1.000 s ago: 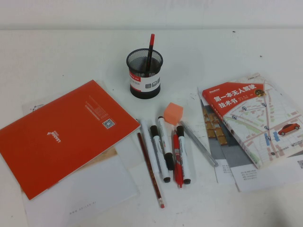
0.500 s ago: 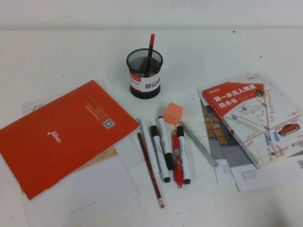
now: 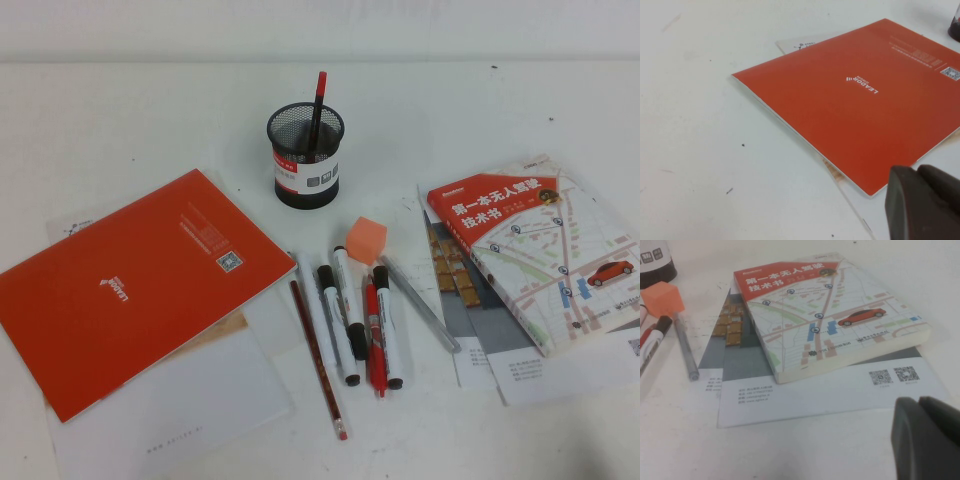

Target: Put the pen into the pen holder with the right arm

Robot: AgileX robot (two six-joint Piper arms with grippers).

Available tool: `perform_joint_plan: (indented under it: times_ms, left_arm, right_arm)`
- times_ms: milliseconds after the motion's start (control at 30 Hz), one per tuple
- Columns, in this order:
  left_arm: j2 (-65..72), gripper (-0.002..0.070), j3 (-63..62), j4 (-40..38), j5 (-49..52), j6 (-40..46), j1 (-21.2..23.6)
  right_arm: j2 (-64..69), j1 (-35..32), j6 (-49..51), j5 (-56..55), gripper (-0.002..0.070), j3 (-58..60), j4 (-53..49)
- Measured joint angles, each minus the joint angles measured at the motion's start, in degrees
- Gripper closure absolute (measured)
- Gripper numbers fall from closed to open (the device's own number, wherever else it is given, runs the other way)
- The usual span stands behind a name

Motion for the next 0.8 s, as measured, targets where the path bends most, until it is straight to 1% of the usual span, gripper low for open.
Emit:
perform_joint_plan:
  times_ms: [167, 300, 367, 500, 567, 633, 800]
  left_arm:
    - [0.0, 0.0678, 0.0, 0.0, 0.0, 0.0, 0.0]
    - [0.0, 0.0677, 0.0, 0.0, 0.0, 0.0, 0.0]
    - [0.0, 0.0678, 0.0, 0.0, 0.0, 0.0, 0.0]
    - [0.0, 0.0677, 0.0, 0.0, 0.0, 0.0, 0.0]
    - [0.0, 0.0677, 0.0, 0.0, 0.0, 0.0, 0.0]
    - [0.0, 0.0678, 0.0, 0.0, 0.0, 0.0, 0.0]
    - [0.0, 0.0678, 0.0, 0.0, 0.0, 0.0, 0.0]
  right_arm:
    - [0.0, 0.0, 0.0, -0.1, 0.0695, 0.0, 1.2]
    - [0.0, 0.0, 0.0, -2.1, 0.0695, 0.0, 8.9]
    - [0.0, 0.0, 0.0, -4.1, 0.0695, 0.0, 17.2]
    - [0.0, 0.0, 0.0, -7.4, 0.0695, 0.0, 41.5]
    - [0.0, 0.0, 0.0, -8.1, 0.0695, 0.0, 50.5]
    - [0.0, 0.0, 0.0, -8.7, 0.0695, 0.0, 54.5]
    - [0.0, 0.0, -2.0, -8.4, 0.0695, 0.0, 56.1]
